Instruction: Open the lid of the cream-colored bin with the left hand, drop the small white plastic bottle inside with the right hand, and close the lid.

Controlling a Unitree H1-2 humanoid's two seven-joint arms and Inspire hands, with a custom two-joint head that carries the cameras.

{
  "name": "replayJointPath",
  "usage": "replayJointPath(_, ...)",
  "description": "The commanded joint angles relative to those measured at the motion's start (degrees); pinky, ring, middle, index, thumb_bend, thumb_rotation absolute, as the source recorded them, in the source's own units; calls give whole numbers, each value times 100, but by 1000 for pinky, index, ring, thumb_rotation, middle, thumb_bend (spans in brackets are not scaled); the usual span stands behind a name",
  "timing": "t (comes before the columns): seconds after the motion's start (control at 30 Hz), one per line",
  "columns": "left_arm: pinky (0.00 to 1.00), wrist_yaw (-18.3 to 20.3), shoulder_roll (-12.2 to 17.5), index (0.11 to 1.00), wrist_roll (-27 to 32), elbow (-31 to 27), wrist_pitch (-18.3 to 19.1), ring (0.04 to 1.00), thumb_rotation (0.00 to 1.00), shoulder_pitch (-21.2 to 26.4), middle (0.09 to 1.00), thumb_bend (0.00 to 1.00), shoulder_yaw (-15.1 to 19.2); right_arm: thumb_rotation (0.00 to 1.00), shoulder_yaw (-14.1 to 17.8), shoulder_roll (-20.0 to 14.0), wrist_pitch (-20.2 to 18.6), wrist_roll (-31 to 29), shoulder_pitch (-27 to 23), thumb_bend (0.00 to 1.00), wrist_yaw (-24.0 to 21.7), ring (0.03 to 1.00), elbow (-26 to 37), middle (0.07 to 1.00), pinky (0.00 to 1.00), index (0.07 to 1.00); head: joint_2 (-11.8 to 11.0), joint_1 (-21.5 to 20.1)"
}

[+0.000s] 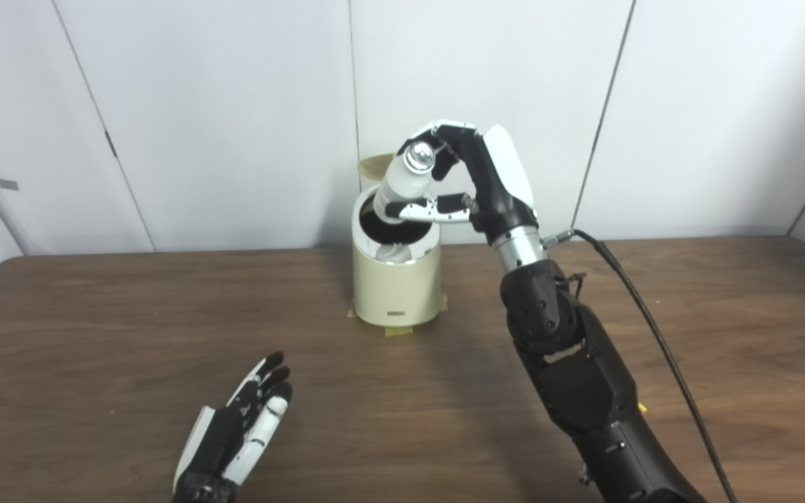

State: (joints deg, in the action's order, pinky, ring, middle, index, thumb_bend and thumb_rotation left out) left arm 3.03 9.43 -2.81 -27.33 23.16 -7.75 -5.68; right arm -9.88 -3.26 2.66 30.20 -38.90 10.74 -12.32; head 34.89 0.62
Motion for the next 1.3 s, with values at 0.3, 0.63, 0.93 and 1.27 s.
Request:
replayJointPath(0.3, 919, 42, -58, 973, -41, -195, -88, 914, 753, 11, 929, 554, 71, 0, 5, 32, 332, 72, -339, 507, 329, 426, -197, 500, 370, 486, 28, -1)
replayJointPath(0.63, 913, 40, -69, 970, -46, -264, -70, 908, 756, -16, 928, 543, 86, 0, -4, 24, 513, 141, -406, 502, 663, 425, -585, 497, 359, 490, 39, -12)
replayJointPath(0.93, 931, 35, -118, 970, -28, -275, 7, 915, 755, -15, 929, 562, 97, 0, -100, -28, 809, 303, -417, 502, 942, 426, -787, 500, 353, 486, 36, -42)
replayJointPath(1.27, 932, 33, -141, 971, -7, -248, -72, 915, 752, -21, 926, 557, 94, 0, -122, -31, 929, 300, -427, 501, 936, 420, -917, 484, 347, 514, 43, -69)
